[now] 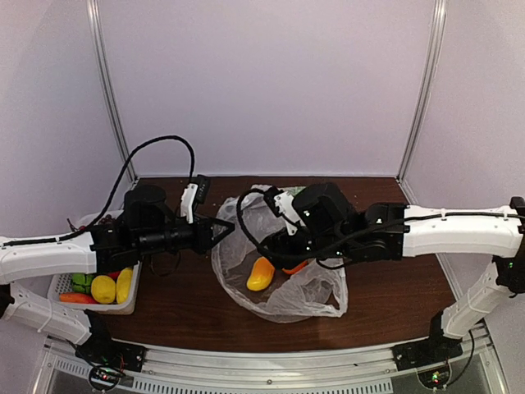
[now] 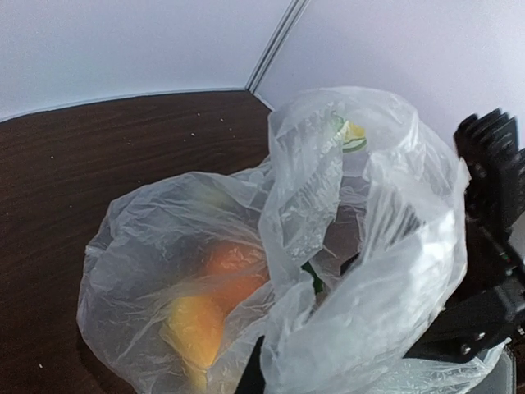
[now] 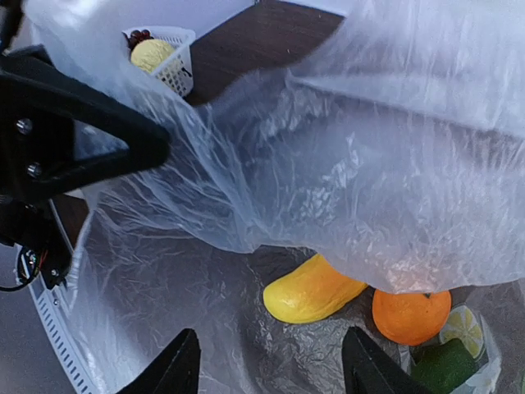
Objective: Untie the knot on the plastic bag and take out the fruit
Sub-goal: Pass from the right arm to the left, then reach into the gripper in the takeout bag, then pick up the fake fruit from the takeout bag, then pass from the right arm to the left
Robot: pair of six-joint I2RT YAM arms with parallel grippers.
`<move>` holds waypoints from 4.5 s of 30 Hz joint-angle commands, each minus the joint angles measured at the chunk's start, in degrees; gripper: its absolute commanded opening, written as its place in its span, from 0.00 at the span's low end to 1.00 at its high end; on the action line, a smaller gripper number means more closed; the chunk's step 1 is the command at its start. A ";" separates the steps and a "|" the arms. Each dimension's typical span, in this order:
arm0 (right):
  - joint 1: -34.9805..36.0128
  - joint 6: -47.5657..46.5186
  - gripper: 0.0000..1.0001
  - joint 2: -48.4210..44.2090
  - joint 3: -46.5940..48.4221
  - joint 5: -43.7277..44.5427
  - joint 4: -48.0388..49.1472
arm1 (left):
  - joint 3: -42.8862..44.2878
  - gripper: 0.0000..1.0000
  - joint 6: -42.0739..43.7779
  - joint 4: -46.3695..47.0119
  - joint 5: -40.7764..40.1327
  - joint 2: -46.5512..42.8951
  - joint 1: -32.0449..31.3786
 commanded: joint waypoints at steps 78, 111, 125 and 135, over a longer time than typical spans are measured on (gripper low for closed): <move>-1.27 13.40 0.50 20.45 -2.90 7.47 14.77 | -8.18 0.00 -5.03 6.79 -1.61 -1.35 0.11; 0.04 4.98 0.52 -17.69 -24.24 -13.86 29.28 | 4.27 0.24 -3.99 -7.44 -8.11 4.30 0.11; 0.39 1.22 0.52 -20.00 -21.10 -7.83 29.50 | 12.79 0.85 2.85 -16.51 -3.64 -8.34 0.11; 1.25 -3.00 0.52 -16.54 -14.39 -2.10 27.79 | 18.72 0.85 -6.24 -2.29 13.38 0.49 -2.68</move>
